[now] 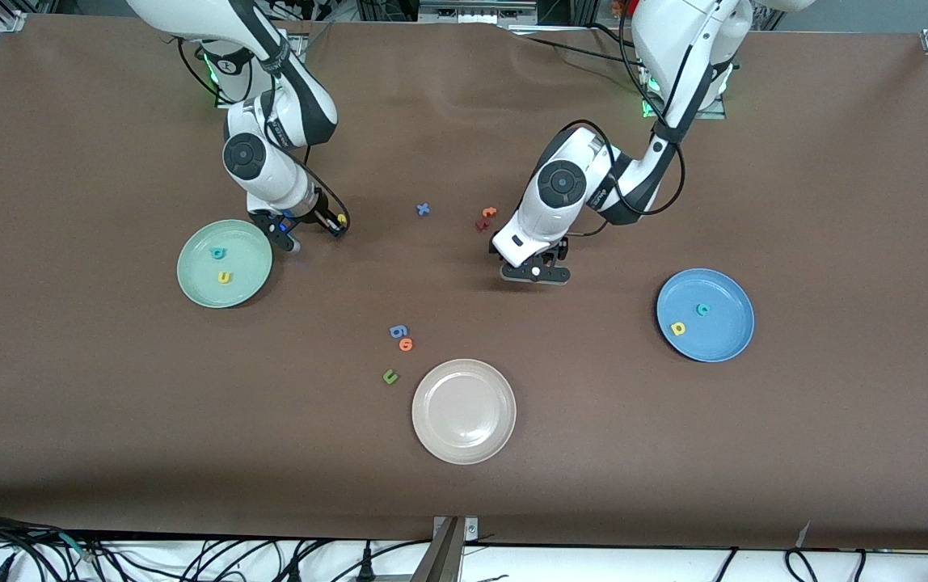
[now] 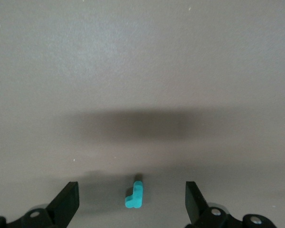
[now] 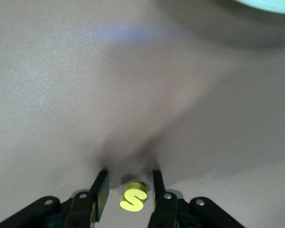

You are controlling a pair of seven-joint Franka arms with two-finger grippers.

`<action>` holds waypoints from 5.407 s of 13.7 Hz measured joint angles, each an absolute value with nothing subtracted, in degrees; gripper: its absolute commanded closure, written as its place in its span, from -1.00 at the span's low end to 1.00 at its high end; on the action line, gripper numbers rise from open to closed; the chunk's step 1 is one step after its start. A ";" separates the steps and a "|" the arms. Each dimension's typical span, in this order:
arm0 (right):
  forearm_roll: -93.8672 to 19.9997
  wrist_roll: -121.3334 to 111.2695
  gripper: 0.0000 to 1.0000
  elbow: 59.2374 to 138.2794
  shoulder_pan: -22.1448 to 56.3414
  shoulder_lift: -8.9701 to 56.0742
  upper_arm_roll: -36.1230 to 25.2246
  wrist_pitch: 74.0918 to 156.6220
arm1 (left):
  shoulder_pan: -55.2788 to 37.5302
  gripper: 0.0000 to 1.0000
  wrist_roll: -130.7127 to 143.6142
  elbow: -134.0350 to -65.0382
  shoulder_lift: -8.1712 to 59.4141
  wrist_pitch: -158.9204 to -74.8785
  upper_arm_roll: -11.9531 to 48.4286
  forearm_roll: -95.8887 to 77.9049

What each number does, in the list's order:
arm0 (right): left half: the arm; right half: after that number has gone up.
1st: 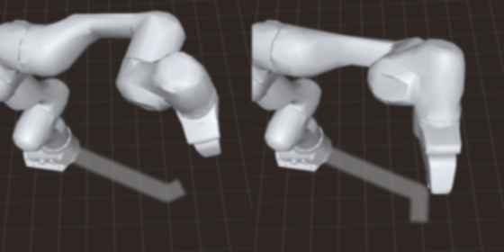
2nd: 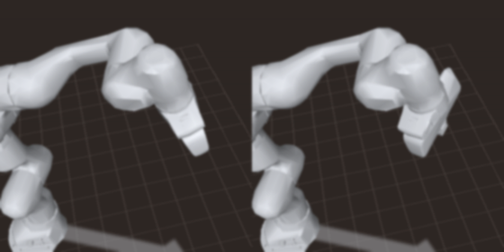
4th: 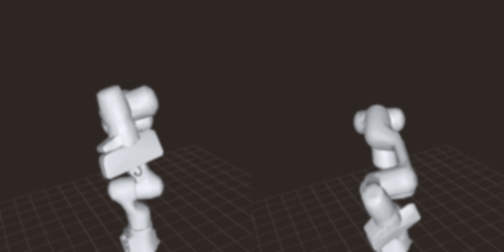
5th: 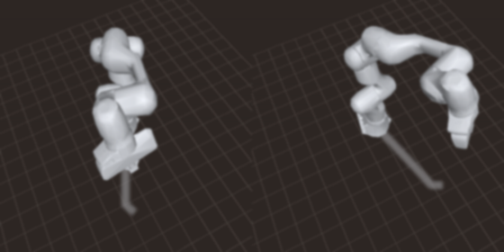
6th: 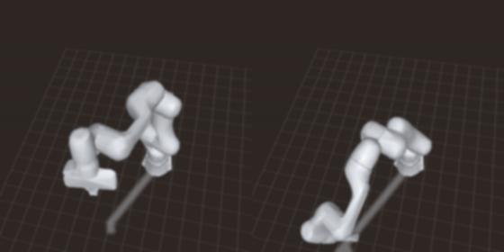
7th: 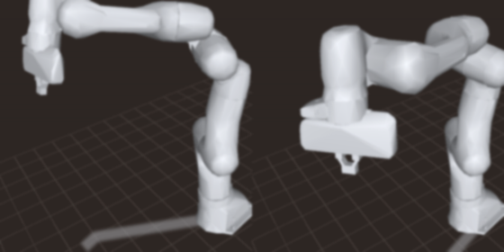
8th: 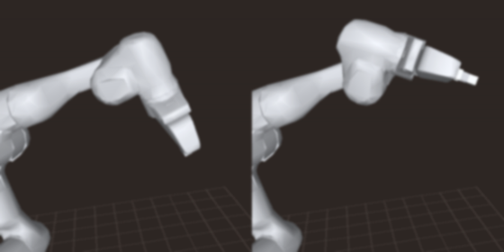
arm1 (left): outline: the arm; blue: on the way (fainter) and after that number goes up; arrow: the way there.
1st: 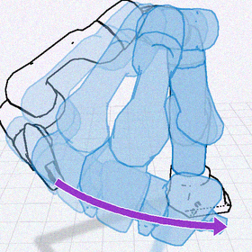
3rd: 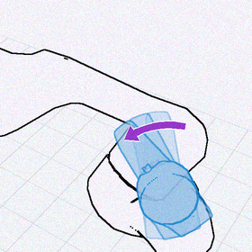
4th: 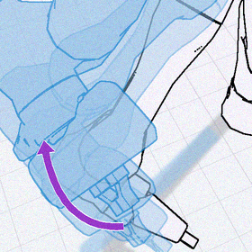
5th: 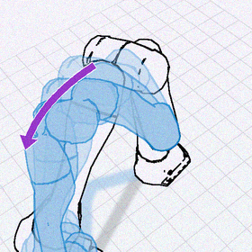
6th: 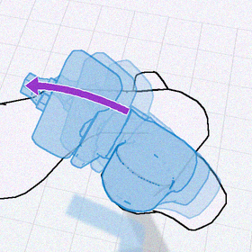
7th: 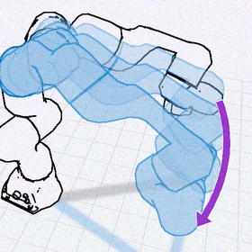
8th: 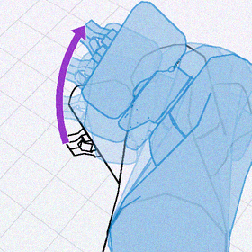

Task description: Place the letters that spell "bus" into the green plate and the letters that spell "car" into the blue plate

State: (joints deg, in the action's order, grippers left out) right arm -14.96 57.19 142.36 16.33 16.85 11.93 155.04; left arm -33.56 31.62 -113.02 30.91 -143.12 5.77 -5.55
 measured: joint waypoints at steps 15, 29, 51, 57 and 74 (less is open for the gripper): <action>-14.97 65.17 0.98 142.14 16.35 16.86 12.75 155.40 | -36.01 -0.28 38.39 -120.12 29.99 -151.68 5.72 -0.15; -14.61 54.21 0.99 126.30 16.13 15.14 3.51 127.64 | -36.22 0.42 39.50 -120.13 29.75 -151.58 5.28 -0.11; -13.74 21.53 -0.99 113.36 15.16 17.23 -16.79 108.54 | -32.42 0.68 34.07 -111.22 29.57 -139.71 4.20 -0.03; -8.44 18.83 -0.99 93.09 15.15 16.24 -19.95 89.88 | -17.72 0.68 6.15 -108.74 27.97 -134.54 3.83 0.02; -4.89 0.72 -1.00 76.57 16.04 16.61 -21.05 77.79 | -2.49 -1.00 -17.27 -114.26 23.96 -131.72 3.85 2.03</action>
State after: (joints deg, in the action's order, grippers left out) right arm -4.89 0.72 76.57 16.04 16.61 -21.05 77.79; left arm -2.49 -17.27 -114.26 23.96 -131.72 3.85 2.03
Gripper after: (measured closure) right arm 0.000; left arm 0.705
